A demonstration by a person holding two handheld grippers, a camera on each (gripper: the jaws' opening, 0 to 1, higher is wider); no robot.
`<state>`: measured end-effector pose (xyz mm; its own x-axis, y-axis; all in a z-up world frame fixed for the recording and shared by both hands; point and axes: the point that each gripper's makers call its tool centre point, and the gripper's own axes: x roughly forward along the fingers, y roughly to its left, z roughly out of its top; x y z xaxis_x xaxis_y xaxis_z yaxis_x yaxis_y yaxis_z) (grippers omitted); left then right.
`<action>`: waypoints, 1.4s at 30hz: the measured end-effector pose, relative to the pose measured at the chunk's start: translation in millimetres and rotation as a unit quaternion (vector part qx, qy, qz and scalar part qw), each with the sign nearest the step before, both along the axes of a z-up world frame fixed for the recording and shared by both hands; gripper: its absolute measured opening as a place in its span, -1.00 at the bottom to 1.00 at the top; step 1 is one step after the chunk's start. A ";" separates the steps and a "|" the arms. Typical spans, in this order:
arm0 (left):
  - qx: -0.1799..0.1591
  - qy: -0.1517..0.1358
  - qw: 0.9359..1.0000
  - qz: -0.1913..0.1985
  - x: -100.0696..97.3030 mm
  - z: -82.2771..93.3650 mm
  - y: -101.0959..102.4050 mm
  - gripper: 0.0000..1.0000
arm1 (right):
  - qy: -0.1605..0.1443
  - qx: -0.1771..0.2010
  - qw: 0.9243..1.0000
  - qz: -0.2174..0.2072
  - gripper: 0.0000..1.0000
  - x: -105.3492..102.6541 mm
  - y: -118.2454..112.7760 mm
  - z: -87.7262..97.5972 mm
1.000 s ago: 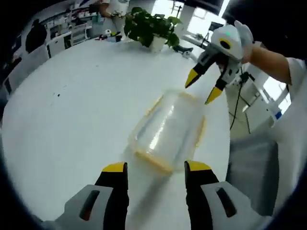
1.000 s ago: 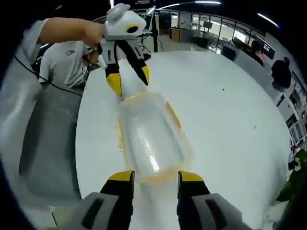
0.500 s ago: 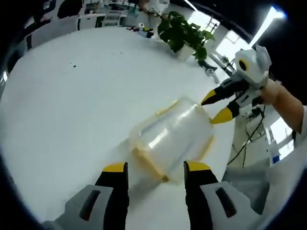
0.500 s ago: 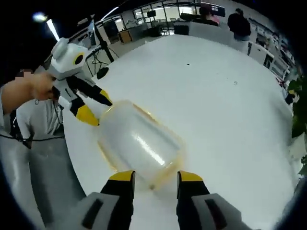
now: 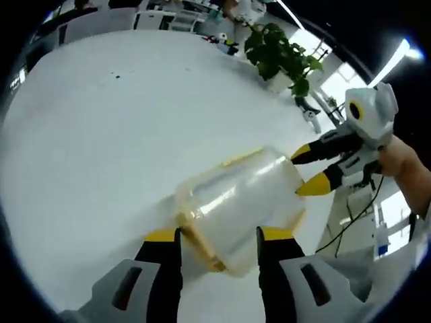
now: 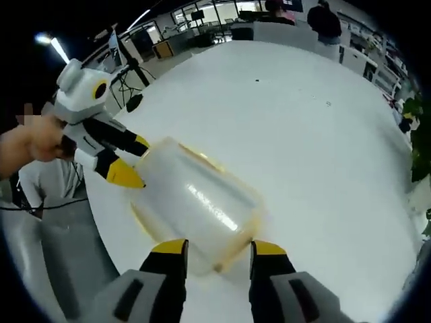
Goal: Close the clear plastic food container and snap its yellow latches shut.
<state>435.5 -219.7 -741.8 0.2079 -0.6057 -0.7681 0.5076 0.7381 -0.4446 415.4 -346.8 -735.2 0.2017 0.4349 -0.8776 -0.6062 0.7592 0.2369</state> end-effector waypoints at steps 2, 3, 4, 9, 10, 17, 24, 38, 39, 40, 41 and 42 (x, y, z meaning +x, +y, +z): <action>-0.003 0.003 1.000 0.007 2.6 -0.4 0.0 -0.16 | -0.001 -0.003 1.000 0.001 -0.32 -0.6 0.6 0.3; -0.006 0.003 1.000 0.008 3.0 -0.3 -1.4 -0.17 | -0.001 -0.004 1.000 0.002 -0.33 -0.5 1.0 0.4; -0.006 0.009 1.000 0.019 2.6 0.4 -0.7 -0.18 | 0.000 -0.007 1.000 0.001 -0.33 -0.1 0.9 0.3; -0.001 0.002 1.000 0.009 0.7 1.6 -3.5 -0.21 | 0.004 -0.020 1.000 0.007 -0.34 -1.0 1.2 0.3; 0.000 0.001 1.000 0.006 1.2 0.7 -3.6 -0.22 | 0.005 -0.022 1.000 0.009 -0.35 -1.2 1.3 0.3; -0.005 -0.003 1.000 0.007 7.1 -1.8 -8.1 -0.27 | 0.017 -0.019 1.000 0.002 -0.38 -2.6 -0.6 0.0; 0.002 -0.002 1.000 0.002 5.0 -2.0 -6.4 -0.24 | 0.034 0.016 0.999 -0.024 -0.40 0.2 5.4 -0.6; -0.025 -0.014 1.000 0.004 4.5 -1.1 -6.6 -0.18 | -0.017 -0.025 0.999 0.038 -0.31 -4.2 -0.4 4.4; -0.024 -0.015 1.000 0.003 4.6 -1.0 -6.4 -0.18 | -0.034 -0.029 0.998 0.047 -0.33 -0.6 -0.6 7.8; -0.024 -0.011 1.000 0.007 3.8 -0.8 -5.9 -0.18 | -0.044 -0.042 0.996 0.064 -0.37 1.3 -3.1 9.6; -0.024 -0.010 1.000 0.007 3.3 -0.8 -5.7 -0.18 | -0.059 -0.045 0.993 0.094 -0.44 -0.3 -1.2 12.1; -0.024 -0.010 1.000 0.001 3.5 -0.9 -5.4 -0.17 | -0.064 -0.049 0.989 0.121 -0.50 -2.8 0.8 14.5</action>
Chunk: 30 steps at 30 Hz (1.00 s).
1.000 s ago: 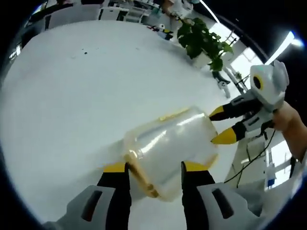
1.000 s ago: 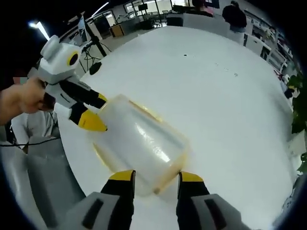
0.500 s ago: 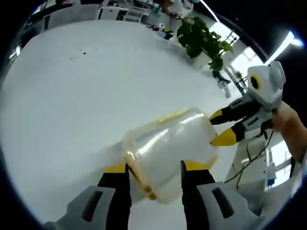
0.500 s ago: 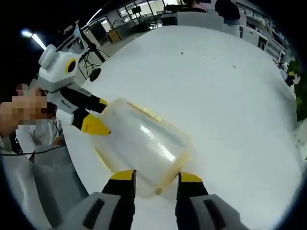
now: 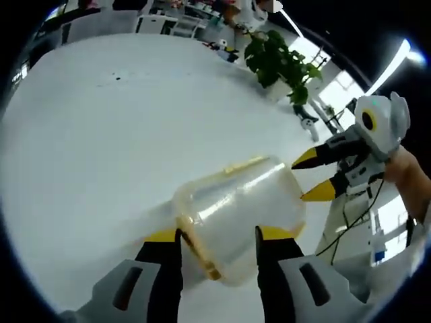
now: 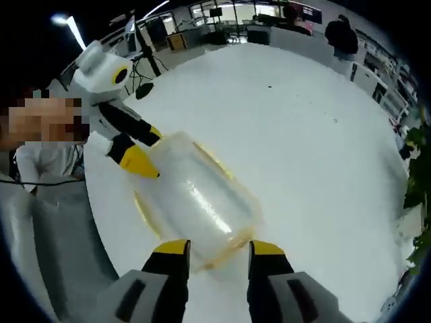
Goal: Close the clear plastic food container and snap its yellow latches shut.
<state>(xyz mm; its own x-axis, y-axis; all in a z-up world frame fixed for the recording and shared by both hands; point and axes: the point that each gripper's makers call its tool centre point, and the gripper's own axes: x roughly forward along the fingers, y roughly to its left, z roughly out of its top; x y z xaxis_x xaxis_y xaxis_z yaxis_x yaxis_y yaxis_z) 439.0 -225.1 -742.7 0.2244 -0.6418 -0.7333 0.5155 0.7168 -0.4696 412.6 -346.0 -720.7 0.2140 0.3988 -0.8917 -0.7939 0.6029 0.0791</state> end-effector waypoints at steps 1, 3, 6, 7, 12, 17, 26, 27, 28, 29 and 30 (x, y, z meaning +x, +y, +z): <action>-0.002 -0.005 1.000 -0.014 -1.5 0.3 -0.2 -0.16 | 0.002 0.000 1.000 0.029 -0.53 -5.0 2.6 4.5; -0.001 -0.006 1.000 -0.017 -3.2 0.1 0.7 -0.16 | -0.003 0.020 0.999 0.045 -0.50 -5.4 10.9 12.8; 0.000 -0.005 1.000 -0.018 -6.2 1.1 2.6 -0.16 | -0.017 0.041 0.995 0.091 -0.65 -5.7 23.3 23.7; -0.001 -0.015 1.000 -0.027 -6.8 2.9 2.5 -0.16 | -0.029 0.041 0.993 0.106 -0.67 -5.0 26.8 27.0; 0.006 -0.047 0.997 -0.059 -6.5 11.6 4.1 -0.10 | -0.054 0.049 0.985 0.154 -0.59 -1.5 45.6 29.7; 0.012 -0.041 0.997 -0.059 -9.2 9.8 10.5 -0.09 | -0.055 0.056 0.982 0.172 -0.61 4.3 62.8 25.0; 0.051 -0.034 0.996 -0.068 -16.8 -2.2 25.3 0.17 | -0.058 0.062 0.976 0.200 -0.61 8.7 84.2 20.4; 0.053 -0.034 0.996 -0.067 -16.0 -1.9 27.0 0.19 | -0.057 0.065 0.975 0.204 -0.61 7.8 85.9 20.9; 0.051 -0.040 0.996 -0.068 -14.9 0.0 28.5 0.14 | -0.055 0.066 0.974 0.207 -0.61 7.4 87.4 20.8; 0.044 -0.048 0.995 -0.071 -13.6 3.7 28.3 0.08 | -0.053 0.065 0.975 0.208 -0.61 7.8 87.9 19.7; 0.038 -0.054 0.996 -0.066 -11.2 9.8 29.7 0.03 | -0.053 0.063 0.974 0.209 -0.60 8.5 88.2 18.6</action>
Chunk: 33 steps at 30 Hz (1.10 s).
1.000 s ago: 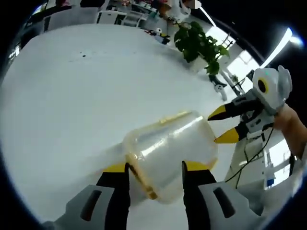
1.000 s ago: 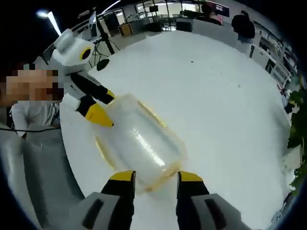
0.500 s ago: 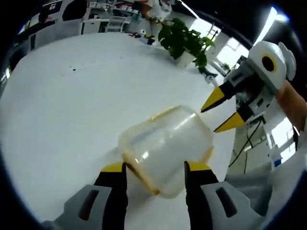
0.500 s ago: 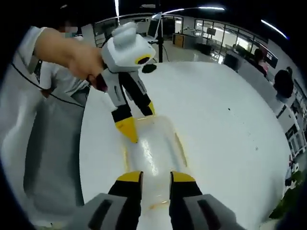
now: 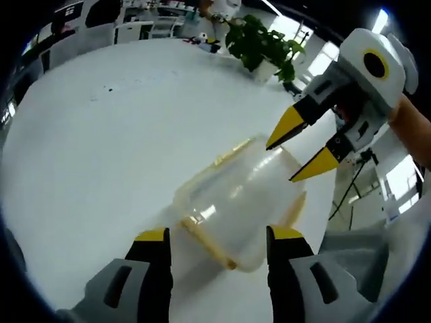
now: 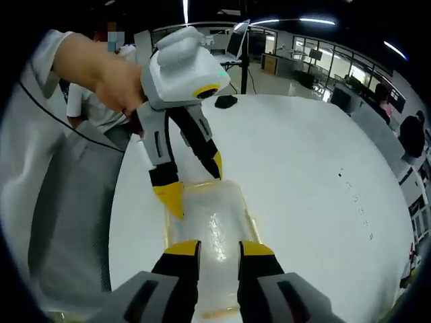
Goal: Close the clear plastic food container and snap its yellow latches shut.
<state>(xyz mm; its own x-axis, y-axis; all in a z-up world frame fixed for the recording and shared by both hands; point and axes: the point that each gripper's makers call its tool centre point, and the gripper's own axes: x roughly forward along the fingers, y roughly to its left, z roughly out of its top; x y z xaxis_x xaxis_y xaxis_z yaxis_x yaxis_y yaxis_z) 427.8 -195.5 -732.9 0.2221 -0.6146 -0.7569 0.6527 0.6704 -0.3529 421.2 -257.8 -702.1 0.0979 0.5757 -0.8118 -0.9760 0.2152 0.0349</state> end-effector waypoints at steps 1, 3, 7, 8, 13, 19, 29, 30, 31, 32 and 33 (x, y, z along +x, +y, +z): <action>-0.005 -0.009 1.000 0.002 2.9 4.6 0.0 -0.01 | 0.000 -0.001 1.000 0.001 -0.60 0.8 0.2 -0.8; -0.018 -0.050 0.999 0.004 15.5 18.7 -0.5 0.00 | 0.003 -0.004 1.000 0.001 -0.60 3.0 0.4 -3.1; -0.009 -0.136 0.987 -0.079 19.2 39.5 -7.3 -0.16 | 0.006 -0.006 1.000 0.004 -0.61 6.8 2.4 -5.6; -0.006 -0.147 0.984 -0.097 16.8 42.9 -10.0 -0.23 | 0.005 -0.006 1.000 0.005 -0.60 6.9 2.9 -5.7; -0.022 -0.173 0.968 -0.180 -4.0 56.0 -38.1 -0.35 | 0.003 -0.013 1.000 0.007 -0.46 13.7 4.6 -11.7; 0.000 -0.197 0.946 -0.257 -25.9 45.4 -57.2 -0.25 | 0.023 -0.035 0.998 0.039 -0.12 12.2 1.2 -22.5; 0.018 -0.195 0.944 -0.265 -14.6 27.7 -64.8 -0.20 | 0.020 -0.063 0.995 0.072 -0.09 11.9 -3.9 -28.5; 0.024 -0.192 0.944 -0.267 -15.8 24.9 -64.9 -0.16 | 0.017 -0.066 0.995 0.070 -0.07 12.9 -4.6 -29.2; 0.028 -0.194 0.941 -0.275 -18.0 22.7 -66.2 -0.13 | 0.014 -0.064 0.995 0.072 -0.06 12.9 -4.1 -28.7; 0.026 -0.191 0.941 -0.279 -20.8 22.3 -67.3 -0.10 | 0.014 -0.065 0.995 0.073 -0.06 13.2 -4.4 -28.9; 0.021 -0.180 0.940 -0.288 -27.8 21.2 -69.1 -0.07 | 0.013 -0.065 0.995 0.073 -0.04 14.2 -4.6 -29.5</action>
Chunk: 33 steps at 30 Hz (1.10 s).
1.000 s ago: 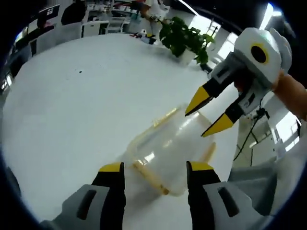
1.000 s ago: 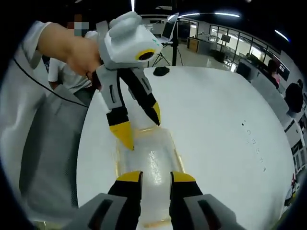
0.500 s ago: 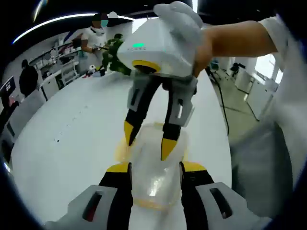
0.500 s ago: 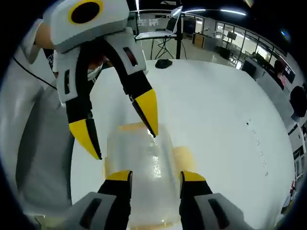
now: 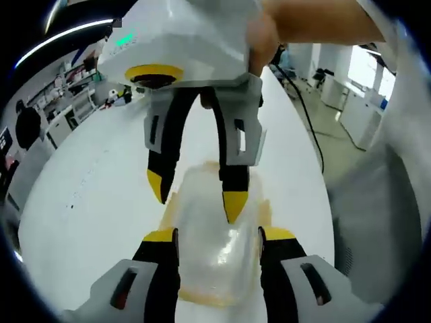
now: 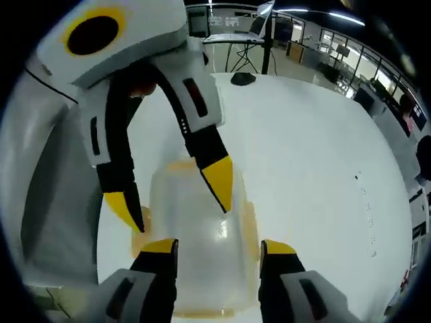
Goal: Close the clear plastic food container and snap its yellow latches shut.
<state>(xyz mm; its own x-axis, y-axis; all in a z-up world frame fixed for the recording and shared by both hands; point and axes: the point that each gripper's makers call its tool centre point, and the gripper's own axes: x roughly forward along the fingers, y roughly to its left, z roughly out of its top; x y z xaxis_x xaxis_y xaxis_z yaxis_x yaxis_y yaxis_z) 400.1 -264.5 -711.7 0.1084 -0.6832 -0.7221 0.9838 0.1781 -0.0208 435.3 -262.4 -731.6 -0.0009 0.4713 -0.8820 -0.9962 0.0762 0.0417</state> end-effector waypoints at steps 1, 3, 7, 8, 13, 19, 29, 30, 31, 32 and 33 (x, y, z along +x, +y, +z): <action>0.002 0.004 1.000 -0.005 -3.7 -1.0 -0.3 -0.06 | -0.002 0.000 1.000 0.000 -0.02 0.9 -0.1 0.0; 0.016 -0.012 1.000 -0.020 -6.6 -3.9 1.4 -0.03 | -0.006 -0.002 1.000 -0.003 0.03 2.9 -0.4 0.5; 0.043 -0.045 0.998 -0.029 -3.2 -10.8 6.6 0.01 | -0.009 0.004 1.000 0.013 0.02 1.4 0.9 0.9; 0.047 -0.042 0.998 -0.030 -4.4 -12.4 6.4 0.01 | -0.008 0.004 1.000 0.014 0.02 1.6 1.0 0.9; 0.082 -0.087 0.990 -0.074 -15.3 -20.4 3.5 0.08 | 0.010 -0.001 1.000 0.022 0.05 3.7 2.5 -1.4; 0.100 -0.131 0.984 -0.062 -7.1 -25.6 2.9 0.00 | 0.041 -0.013 0.998 0.045 -0.06 -2.0 5.1 -3.6; 0.098 -0.144 0.983 -0.056 -2.4 -27.7 -0.1 0.06 | 0.081 -0.052 0.994 0.055 -0.05 -2.2 6.3 -8.2; 0.098 -0.144 0.983 -0.056 -2.1 -27.7 -0.2 0.06 | 0.084 -0.058 0.993 0.056 -0.05 -2.4 6.1 -8.4; 0.097 -0.145 0.983 -0.055 -1.8 -27.8 -0.2 0.05 | 0.090 -0.065 0.992 0.056 -0.05 -2.6 6.1 -9.0; 0.096 -0.144 0.983 -0.055 -1.6 -27.7 -0.2 0.05 | 0.092 -0.071 0.991 0.059 -0.06 -2.4 5.8 -9.8; 0.095 -0.145 0.983 -0.055 -1.5 -27.7 -0.3 0.05 | 0.097 -0.078 0.990 0.062 -0.06 -2.2 6.0 -10.3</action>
<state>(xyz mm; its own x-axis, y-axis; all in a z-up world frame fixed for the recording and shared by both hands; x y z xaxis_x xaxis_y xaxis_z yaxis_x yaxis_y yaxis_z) 398.5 -264.8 -739.3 0.2622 -0.5578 -0.7875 0.9569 0.0448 0.2869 433.1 -256.4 -741.9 -0.2273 0.3152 -0.9214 -0.9725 -0.0247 0.2314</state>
